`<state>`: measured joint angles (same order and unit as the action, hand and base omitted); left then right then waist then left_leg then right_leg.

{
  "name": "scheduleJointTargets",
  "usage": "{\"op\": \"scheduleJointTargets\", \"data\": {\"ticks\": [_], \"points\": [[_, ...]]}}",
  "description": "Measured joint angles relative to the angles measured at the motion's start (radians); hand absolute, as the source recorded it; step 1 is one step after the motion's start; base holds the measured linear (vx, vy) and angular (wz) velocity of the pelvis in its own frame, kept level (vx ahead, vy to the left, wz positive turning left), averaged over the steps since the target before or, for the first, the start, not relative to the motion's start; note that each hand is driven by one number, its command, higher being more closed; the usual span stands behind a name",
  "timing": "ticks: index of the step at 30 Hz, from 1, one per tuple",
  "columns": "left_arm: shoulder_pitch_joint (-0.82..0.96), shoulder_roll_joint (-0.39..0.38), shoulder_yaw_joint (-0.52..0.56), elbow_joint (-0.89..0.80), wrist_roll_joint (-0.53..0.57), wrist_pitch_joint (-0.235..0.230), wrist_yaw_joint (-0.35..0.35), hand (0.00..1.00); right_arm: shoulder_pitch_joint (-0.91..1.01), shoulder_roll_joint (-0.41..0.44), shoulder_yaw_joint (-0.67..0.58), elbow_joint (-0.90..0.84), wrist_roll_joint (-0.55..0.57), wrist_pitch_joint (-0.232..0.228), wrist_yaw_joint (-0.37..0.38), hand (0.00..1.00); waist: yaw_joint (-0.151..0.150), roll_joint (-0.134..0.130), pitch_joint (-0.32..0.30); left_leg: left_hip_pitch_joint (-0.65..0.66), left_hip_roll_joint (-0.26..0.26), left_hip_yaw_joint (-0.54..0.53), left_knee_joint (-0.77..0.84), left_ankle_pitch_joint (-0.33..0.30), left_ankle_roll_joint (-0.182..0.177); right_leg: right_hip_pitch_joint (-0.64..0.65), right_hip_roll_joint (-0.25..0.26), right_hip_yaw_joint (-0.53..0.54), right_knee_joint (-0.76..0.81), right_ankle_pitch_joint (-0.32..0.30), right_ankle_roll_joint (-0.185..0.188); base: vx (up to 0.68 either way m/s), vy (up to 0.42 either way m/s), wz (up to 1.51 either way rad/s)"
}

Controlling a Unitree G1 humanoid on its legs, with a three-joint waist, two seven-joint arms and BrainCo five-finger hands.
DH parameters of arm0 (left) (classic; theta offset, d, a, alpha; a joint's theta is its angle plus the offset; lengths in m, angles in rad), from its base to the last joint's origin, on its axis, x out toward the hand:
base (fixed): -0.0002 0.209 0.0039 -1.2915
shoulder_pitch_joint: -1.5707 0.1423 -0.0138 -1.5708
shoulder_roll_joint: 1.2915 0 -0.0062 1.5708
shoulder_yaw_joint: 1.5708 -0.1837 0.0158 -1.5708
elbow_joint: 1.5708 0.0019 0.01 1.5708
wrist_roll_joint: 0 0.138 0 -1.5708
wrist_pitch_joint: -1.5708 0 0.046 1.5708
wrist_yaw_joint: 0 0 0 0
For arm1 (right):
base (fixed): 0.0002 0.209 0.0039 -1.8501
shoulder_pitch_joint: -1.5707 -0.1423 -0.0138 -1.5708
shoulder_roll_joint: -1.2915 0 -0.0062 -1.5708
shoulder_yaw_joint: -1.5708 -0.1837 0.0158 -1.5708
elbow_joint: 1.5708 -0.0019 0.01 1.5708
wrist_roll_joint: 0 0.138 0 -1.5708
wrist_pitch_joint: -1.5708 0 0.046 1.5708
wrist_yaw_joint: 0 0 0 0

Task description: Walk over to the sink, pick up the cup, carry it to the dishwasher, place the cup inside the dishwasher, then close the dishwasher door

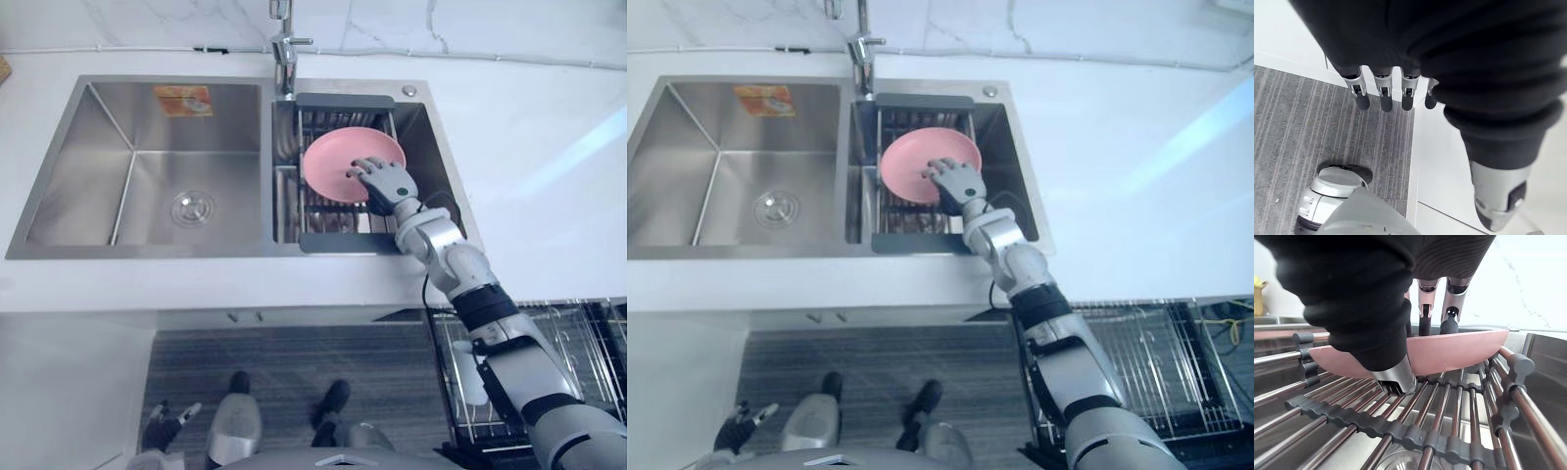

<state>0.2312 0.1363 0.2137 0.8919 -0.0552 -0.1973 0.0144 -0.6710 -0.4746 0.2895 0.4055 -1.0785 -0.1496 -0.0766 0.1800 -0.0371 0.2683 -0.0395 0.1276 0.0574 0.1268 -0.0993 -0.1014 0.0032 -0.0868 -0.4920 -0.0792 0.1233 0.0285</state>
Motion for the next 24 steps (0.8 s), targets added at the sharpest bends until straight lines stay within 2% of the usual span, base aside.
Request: {"op": "scheduleJointTargets", "data": {"ticks": [5, 9, 13, 24], "points": [[0.004, -0.002, -0.001, -0.009, 0.000, -0.009, 0.004, 0.00, 0.046, 0.018, -0.061, -0.030, 0.072, -0.015, -0.043, 1.00, -0.013, -0.009, -0.006, 0.026, -0.009, 0.004, -0.035, 0.020, 0.004, 0.009, -0.011, 0.002, 0.000, 0.005, 0.007, -0.01, 0.025, 0.00], [0.034, -0.001, -0.001, -0.012, 0.000, -0.013, 0.005, 0.00, 0.077, 0.018, -0.081, -0.087, 0.075, -0.035, -0.082, 1.00, -0.027, -0.023, -0.016, 0.044, -0.015, 0.022, -0.044, 0.021, 0.006, 0.014, -0.018, 0.018, 0.000, 0.009, 0.013, -0.03, 0.048, -0.11], [0.036, -0.001, -0.002, -0.011, 0.000, -0.015, 0.005, 0.00, 0.090, 0.018, -0.106, -0.088, 0.094, -0.044, -0.085, 1.00, -0.035, -0.035, -0.026, 0.044, -0.015, 0.022, -0.045, 0.025, 0.009, 0.014, -0.018, 0.018, -0.001, 0.011, 0.012, 0.00, 0.000, 0.00], [0.041, -0.001, -0.001, -0.008, 0.001, -0.021, 0.007, 0.00, 0.126, 0.015, -0.142, -0.122, 0.106, -0.043, -0.115, 1.00, -0.060, -0.030, -0.061, 0.096, -0.018, 0.032, -0.115, 0.057, 0.009, 0.029, -0.018, 0.026, -0.001, 0.012, 0.012, 0.00, 0.001, 0.00]]}}
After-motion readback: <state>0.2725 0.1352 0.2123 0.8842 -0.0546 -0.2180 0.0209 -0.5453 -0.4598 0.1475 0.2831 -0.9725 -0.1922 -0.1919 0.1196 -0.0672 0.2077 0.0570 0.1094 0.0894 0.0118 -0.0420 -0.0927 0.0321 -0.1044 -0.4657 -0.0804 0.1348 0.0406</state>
